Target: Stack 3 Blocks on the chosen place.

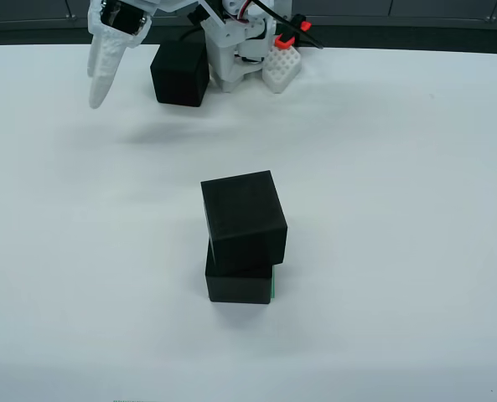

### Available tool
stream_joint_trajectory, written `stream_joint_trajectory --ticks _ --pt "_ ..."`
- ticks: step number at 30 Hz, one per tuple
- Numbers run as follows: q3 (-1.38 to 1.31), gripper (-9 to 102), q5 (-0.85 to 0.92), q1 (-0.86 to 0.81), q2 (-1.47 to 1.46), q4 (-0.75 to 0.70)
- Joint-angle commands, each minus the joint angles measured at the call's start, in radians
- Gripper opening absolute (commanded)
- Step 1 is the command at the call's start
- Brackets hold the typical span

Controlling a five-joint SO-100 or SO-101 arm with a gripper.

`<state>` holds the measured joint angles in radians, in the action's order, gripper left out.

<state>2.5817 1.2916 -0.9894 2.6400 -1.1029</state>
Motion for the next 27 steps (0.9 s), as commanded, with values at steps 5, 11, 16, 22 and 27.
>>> stream_joint_trajectory --ticks 5,11,16,22,27 --pt "-0.176 38 -0.328 0.071 -0.026 0.207" --pt "-0.328 38 -0.399 0.101 -0.071 0.216" --pt "-0.353 35 -0.416 0.094 -0.055 0.218" --pt "-0.359 30 -0.546 0.081 0.012 0.213" --pt "-0.175 30 -0.626 0.075 0.152 0.215"
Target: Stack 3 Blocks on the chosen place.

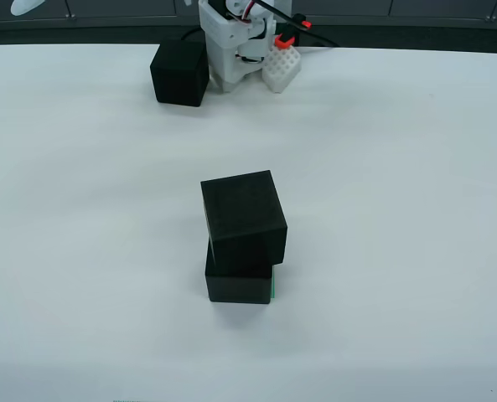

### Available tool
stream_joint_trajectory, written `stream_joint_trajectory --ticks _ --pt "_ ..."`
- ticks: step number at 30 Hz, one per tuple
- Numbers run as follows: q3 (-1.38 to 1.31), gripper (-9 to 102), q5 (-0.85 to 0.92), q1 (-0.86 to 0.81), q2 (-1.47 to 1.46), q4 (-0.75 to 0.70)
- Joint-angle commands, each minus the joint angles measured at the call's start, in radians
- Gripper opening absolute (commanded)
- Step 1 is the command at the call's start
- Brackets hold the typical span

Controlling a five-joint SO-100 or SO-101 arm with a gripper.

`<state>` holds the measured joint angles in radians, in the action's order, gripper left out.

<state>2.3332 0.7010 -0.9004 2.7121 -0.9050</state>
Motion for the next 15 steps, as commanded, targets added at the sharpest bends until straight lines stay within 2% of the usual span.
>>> stream_joint_trajectory --ticks 1,7,13,15 --pt "0.130 30 -0.060 -0.014 0.123 0.035" --pt "0.420 30 -0.147 -0.005 0.313 0.201" --pt "0.624 30 -0.158 0.008 0.379 0.465" --pt "0.646 30 -0.158 0.006 0.379 0.479"
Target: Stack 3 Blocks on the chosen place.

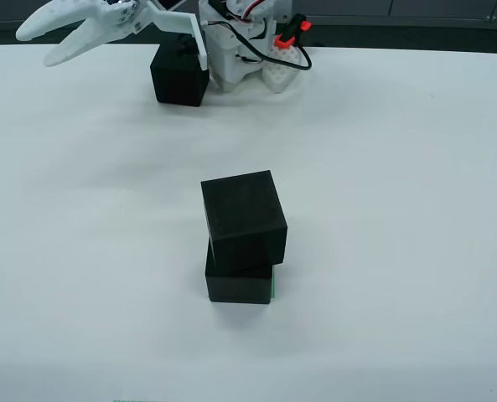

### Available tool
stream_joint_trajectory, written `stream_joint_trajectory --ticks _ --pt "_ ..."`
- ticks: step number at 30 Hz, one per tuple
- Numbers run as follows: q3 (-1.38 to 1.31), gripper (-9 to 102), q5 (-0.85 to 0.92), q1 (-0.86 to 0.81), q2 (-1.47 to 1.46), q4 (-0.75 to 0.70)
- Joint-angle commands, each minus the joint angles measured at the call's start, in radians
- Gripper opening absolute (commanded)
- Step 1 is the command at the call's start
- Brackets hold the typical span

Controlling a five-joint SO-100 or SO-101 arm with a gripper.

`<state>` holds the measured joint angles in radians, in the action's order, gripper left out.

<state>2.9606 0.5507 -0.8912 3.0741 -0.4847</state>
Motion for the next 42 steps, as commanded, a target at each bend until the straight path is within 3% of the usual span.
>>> stream_joint_trajectory --ticks 1,5,10,15,18,31,42 --pt "0.020 30 -0.008 -0.005 0.017 0.051" --pt "-0.048 30 0.008 0.006 -0.020 -0.071" --pt "-0.345 30 0.017 0.029 -0.210 -0.330" --pt "-0.684 30 0.192 0.025 -0.463 -0.604" --pt "-0.778 30 0.353 0.005 -0.566 -0.693" --pt "-0.853 30 1.167 -0.144 -0.822 -0.862" --pt "-0.848 30 1.743 -0.282 -0.946 -0.882"
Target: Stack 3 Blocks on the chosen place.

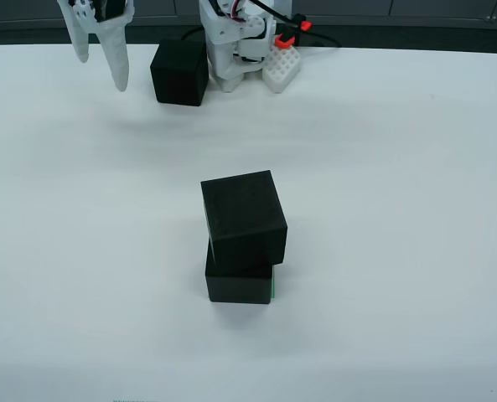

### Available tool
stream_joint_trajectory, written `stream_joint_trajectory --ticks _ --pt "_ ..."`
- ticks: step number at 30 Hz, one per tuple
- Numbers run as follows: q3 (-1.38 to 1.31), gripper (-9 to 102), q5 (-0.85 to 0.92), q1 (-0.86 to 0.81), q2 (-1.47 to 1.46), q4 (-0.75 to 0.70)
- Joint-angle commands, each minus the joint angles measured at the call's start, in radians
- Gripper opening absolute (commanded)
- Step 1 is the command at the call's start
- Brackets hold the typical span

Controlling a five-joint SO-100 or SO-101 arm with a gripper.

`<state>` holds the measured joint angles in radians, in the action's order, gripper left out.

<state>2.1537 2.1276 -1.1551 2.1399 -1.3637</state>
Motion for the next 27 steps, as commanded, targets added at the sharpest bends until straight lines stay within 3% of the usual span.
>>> stream_joint_trajectory --ticks 1,7,16,27 --pt "-0.040 30 0.232 -0.032 -0.015 -0.003" --pt "-0.014 30 0.552 -0.118 -0.002 -0.015" --pt "0.081 30 0.635 -0.135 0.110 -0.032" --pt "0.141 30 0.635 -0.118 0.259 -0.164"
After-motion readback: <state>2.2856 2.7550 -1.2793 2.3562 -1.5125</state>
